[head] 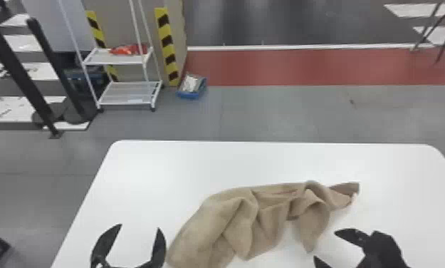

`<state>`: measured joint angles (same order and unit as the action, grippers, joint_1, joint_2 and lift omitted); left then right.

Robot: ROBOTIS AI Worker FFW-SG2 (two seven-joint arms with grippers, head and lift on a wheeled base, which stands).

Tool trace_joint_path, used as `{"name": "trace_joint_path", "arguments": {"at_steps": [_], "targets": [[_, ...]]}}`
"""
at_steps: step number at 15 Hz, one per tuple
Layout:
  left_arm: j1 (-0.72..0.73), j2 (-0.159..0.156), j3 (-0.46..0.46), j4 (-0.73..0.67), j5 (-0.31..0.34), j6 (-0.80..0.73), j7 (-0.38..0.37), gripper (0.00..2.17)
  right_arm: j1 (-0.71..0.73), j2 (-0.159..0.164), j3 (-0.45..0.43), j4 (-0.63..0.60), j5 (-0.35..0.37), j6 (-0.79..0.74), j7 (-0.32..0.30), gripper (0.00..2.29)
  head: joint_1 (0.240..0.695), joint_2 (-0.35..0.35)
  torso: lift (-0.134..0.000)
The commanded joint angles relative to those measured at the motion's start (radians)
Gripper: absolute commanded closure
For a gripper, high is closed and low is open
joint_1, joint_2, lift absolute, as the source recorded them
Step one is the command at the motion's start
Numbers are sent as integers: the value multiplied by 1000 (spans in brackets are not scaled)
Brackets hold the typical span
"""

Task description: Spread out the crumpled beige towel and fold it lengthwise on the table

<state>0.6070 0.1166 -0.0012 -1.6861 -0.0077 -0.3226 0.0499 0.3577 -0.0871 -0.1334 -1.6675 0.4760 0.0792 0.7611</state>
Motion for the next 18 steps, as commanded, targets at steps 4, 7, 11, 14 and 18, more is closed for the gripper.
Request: {"name": "trace_joint_path", "arguments": {"at_steps": [4,7,11,14,18], "targets": [[0,0,0,2,0,0,-1,137,-43,4,20,75,-2,15,-9,407,695,78,0],[0,2,0,2,0,0,1,137,-54,4,26,101,0,12,-9,478,695,81,0],[0,3,-3,-1,0,0,-1,137,-66,4,46,129,0,6,-29,478,695,86,0],[4,5,-3,-4,0,0,-1,137,-80,12,66,155,0,3,-42,478,695,94,0],[7,6,-3,-9,0,0,-1,137,-85,13,92,161,6,6,-51,566,695,120,0]]}}
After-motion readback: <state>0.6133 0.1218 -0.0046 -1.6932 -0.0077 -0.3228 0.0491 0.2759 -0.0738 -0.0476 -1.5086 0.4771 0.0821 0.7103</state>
